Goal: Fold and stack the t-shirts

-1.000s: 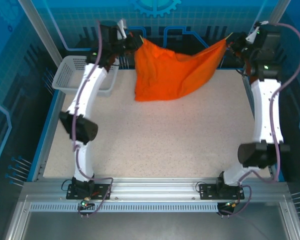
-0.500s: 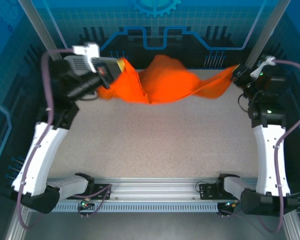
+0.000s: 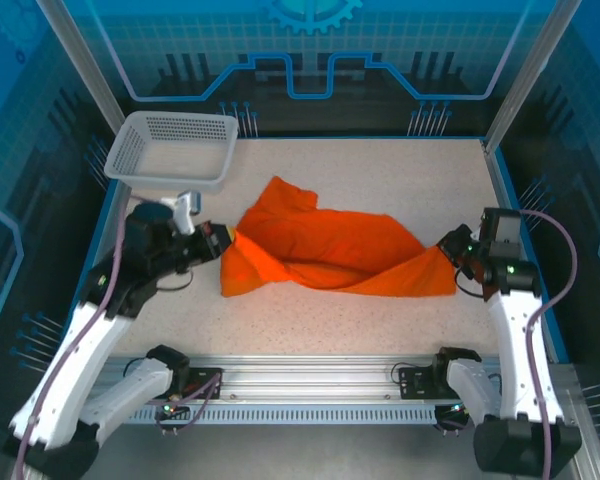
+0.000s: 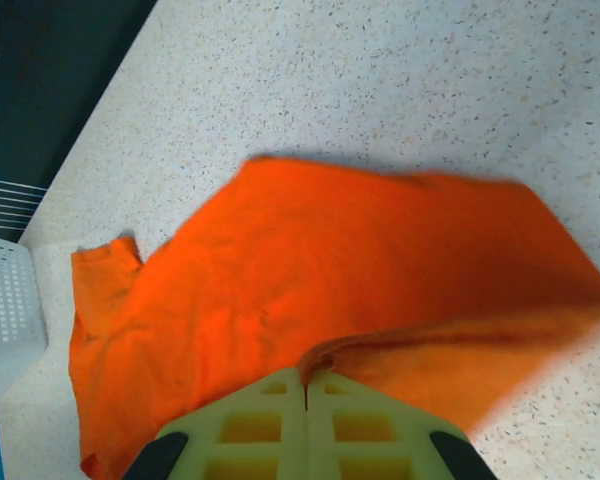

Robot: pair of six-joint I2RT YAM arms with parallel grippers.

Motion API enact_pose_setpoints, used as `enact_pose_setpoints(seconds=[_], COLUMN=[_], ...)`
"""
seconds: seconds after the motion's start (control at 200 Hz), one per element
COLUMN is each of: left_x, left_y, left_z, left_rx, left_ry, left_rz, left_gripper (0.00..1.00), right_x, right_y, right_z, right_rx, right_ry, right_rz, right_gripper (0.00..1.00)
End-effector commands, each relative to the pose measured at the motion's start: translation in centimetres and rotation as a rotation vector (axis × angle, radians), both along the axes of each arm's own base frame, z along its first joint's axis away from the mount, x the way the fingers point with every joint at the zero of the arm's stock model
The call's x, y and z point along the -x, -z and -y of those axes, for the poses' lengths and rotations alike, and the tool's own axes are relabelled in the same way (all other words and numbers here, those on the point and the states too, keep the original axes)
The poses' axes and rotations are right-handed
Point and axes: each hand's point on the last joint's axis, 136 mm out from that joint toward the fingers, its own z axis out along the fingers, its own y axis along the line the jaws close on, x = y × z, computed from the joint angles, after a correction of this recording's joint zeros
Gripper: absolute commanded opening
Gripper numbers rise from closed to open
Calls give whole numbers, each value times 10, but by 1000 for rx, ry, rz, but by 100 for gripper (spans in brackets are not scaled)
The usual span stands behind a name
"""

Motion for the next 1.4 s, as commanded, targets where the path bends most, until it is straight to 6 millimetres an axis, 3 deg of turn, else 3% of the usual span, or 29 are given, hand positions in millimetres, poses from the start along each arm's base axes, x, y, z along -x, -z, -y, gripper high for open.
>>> enact_pose_setpoints(seconds=[0.0,0.125,0.295,0.375,0.435,0.535,0.595,0.655,0.735,0.795,0.855,0.91,0.965,1.015,1.075,1.161,1.281,1.391], left_x=[-52,-92,-104,-117,-137,-187,-223,-260,-299,-310,-302,-271,-237,-211,-186,-162,-119,-73], left_y=[7,14,88,109,114,103,83,48,-38,-117,-191,-252,-288,-298,-288,-236,-145,-67], left_z=[23,49,49,53,58,75,85,92,97,89,80,73,69,68,68,68,63,51], left_rx=[21,73,-53,-71,-75,-39,-23,9,140,309,417,418,408,390,348,282,217,131], left_ry=[26,54,12,9,-2,-3,2,2,6,4,36,76,124,164,211,247,269,267], left_rz=[-49,-152,-476,-558,-573,-517,-437,-328,-87,122,317,510,627,665,654,539,344,156], left_gripper=[0,0,0,0,0,0,0,0,0,0,0,0,0,0,0,0,0,7], right_x=[-32,-49,-44,-50,-63,-100,-132,-168,-209,-228,-232,-221,-199,-176,-150,-122,-93,-62], right_y=[-22,-24,27,51,61,62,50,24,-37,-96,-158,-212,-257,-280,-287,-269,-205,-119], right_z=[0,9,7,6,7,9,8,4,-3,-7,-10,-12,-15,-16,-15,-17,-33,-36], right_rx=[-27,-15,-71,-122,-155,-191,-228,-252,-225,-181,-147,-93,-18,47,94,143,103,54], right_ry=[-6,2,-14,-4,9,28,23,-3,-60,-98,-131,-156,-182,-185,-185,-215,-283,-273], right_rz=[41,-38,-277,-316,-306,-253,-192,-105,50,192,334,468,589,656,694,677,551,338], right_gripper=[0,0,0,0,0,0,0,0,0,0,0,0,0,0,0,0,0,0])
